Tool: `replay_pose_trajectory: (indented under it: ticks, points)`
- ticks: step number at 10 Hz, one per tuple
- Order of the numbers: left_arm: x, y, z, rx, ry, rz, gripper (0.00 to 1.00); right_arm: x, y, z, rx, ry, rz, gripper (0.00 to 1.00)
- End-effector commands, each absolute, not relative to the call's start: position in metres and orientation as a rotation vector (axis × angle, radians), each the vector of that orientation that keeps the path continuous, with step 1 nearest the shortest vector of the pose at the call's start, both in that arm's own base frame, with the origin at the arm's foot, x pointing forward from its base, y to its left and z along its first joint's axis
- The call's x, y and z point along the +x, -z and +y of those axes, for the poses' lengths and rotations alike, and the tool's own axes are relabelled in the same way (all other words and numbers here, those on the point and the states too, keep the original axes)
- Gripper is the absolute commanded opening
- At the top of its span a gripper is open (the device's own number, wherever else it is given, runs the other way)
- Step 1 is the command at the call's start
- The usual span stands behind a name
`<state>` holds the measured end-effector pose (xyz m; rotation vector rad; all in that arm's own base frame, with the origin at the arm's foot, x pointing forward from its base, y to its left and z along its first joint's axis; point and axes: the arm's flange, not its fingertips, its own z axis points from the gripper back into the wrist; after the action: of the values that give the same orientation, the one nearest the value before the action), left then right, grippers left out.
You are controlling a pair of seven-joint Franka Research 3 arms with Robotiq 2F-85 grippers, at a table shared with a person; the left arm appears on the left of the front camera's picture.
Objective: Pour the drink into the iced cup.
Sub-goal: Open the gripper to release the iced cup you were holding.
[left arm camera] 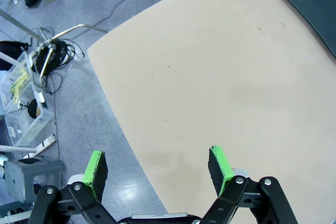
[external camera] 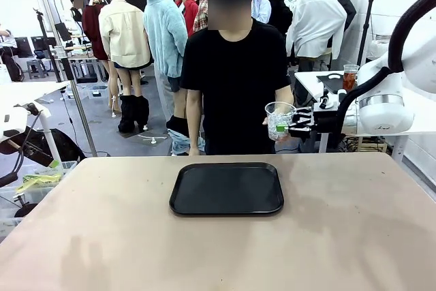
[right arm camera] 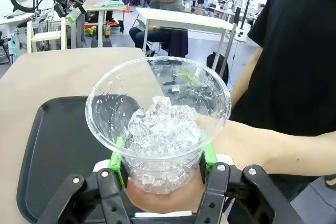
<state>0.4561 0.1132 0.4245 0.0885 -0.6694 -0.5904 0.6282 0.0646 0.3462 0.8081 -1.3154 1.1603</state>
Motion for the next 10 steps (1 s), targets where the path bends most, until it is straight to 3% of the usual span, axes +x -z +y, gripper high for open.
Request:
replay_pose_trajectory:
  ticks: [1,3,10]
  points:
    - [0.455,-0.425,0.113,0.096,0.589,-0.674,1.00,0.635,-0.346,0.067,0.818,-1.125,-1.332,0.62]
    - [0.455,-0.425,0.113,0.096,0.589,-0.674,1.00,0.635,-0.346,0.068,0.819,-1.118,-1.330,0.98]
    - [0.455,-0.425,0.113,0.096,0.589,-0.674,1.00,0.603,-0.349,0.036,0.767,-1.046,-1.293,1.00]
